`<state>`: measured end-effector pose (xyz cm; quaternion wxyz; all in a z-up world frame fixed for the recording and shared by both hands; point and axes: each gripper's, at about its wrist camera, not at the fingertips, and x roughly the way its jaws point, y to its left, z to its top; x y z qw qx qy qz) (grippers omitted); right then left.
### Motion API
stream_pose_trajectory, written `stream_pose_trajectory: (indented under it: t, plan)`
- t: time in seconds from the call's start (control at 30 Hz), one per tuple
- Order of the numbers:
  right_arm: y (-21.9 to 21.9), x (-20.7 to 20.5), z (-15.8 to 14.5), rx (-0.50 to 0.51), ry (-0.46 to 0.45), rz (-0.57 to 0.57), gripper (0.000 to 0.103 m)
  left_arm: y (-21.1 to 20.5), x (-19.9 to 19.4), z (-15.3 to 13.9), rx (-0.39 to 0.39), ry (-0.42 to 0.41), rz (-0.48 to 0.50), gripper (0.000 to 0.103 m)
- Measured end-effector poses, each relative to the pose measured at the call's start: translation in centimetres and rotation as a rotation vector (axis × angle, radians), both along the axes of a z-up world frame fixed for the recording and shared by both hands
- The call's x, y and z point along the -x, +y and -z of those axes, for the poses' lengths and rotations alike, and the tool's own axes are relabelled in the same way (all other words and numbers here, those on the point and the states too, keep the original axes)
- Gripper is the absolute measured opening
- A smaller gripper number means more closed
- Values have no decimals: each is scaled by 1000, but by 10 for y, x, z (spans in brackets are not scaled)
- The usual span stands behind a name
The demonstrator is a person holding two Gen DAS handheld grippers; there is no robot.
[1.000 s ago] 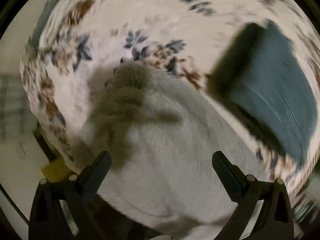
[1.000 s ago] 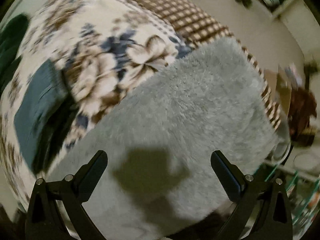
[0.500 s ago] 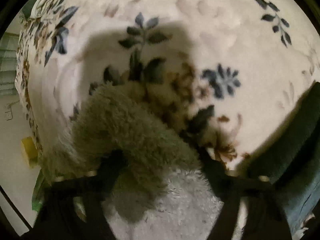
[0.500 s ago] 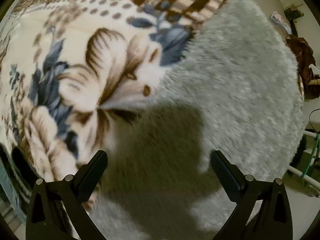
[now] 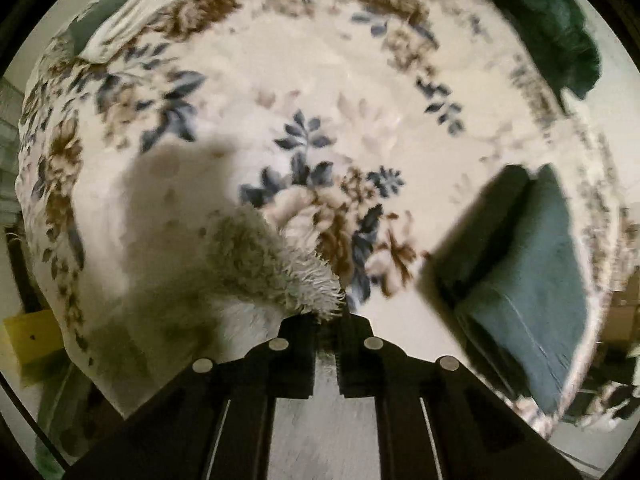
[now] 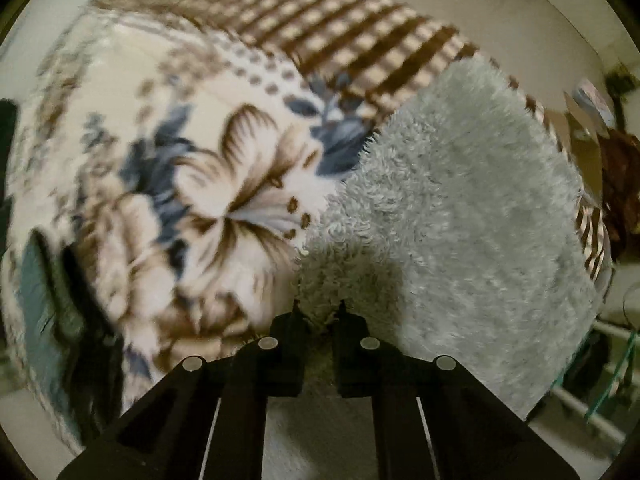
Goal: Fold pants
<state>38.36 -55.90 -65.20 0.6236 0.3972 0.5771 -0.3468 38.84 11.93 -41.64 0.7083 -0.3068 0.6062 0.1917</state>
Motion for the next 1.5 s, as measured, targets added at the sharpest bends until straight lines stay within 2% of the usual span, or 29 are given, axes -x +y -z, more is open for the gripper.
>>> stream_pose_trajectory:
  t: [0.03,0.1,0.17,0.27,0.37,0.5,0.67,0.77,0.83,0.87,0.9,0.97,1.0,1.03,1.07,1.1,1.13,1.27,1.37,1.4,1.43,1.47,1.5]
  plan:
    - [4,12,-12,-6,-33,-13,10,5,20,-16,18,-29,-9,5]
    - [5,32,-35,-14,-81,-30,10,28,36,-22,37,-67,-20,5]
    - [-8,60,-57,-23,-119,-43,10,37,70,-32,58,-91,-34,5]
    - [-20,129,-92,-32,-153,-64,10,41,126,-32,71,-80,-55,5]
    - [-17,189,-99,-23,-144,-93,10,48,186,-11,68,-25,-81,5]
    - [-10,260,-67,-37,-86,-119,10,61,246,46,15,84,-131,5]
    - [-3,310,-6,-25,2,-138,9,72,270,119,-16,158,-142,6]
    - [0,320,26,-9,50,-160,10,70,271,123,-52,143,-131,9]
    - [-4,328,43,-49,78,-162,19,66,271,113,-61,98,-122,10]
    - [-6,331,46,-68,81,-161,37,63,270,107,-73,84,-111,10]
    - [-10,336,46,-85,71,-159,54,59,270,100,-89,80,-100,13]
    - [-17,346,35,-87,42,-137,60,51,268,85,-129,52,-85,25]
    - [-22,350,24,-73,29,-127,64,46,266,77,-152,40,-73,35]
    - [-27,351,13,-47,7,-125,67,40,262,70,-176,27,-56,52]
    - [-29,349,6,-26,-10,-130,72,34,259,64,-195,13,-42,62]
    - [-34,344,-2,5,-22,-148,78,26,255,58,-224,-3,-24,79]
    - [-38,335,-8,40,-23,-175,81,18,249,56,-261,-16,4,84]
    - [-52,274,-5,135,-42,-279,85,-17,223,62,-316,-8,126,84]
    - [-52,233,17,168,9,-367,85,-44,213,72,-323,13,204,84]
    - [-51,225,24,191,42,-381,72,-56,210,74,-326,18,234,84]
    - [-54,225,25,202,49,-372,53,-64,208,77,-328,26,261,84]
    - [-59,230,21,207,42,-345,15,-72,207,78,-328,28,277,84]
    - [-67,242,13,220,35,-287,15,-80,205,80,-330,31,297,84]
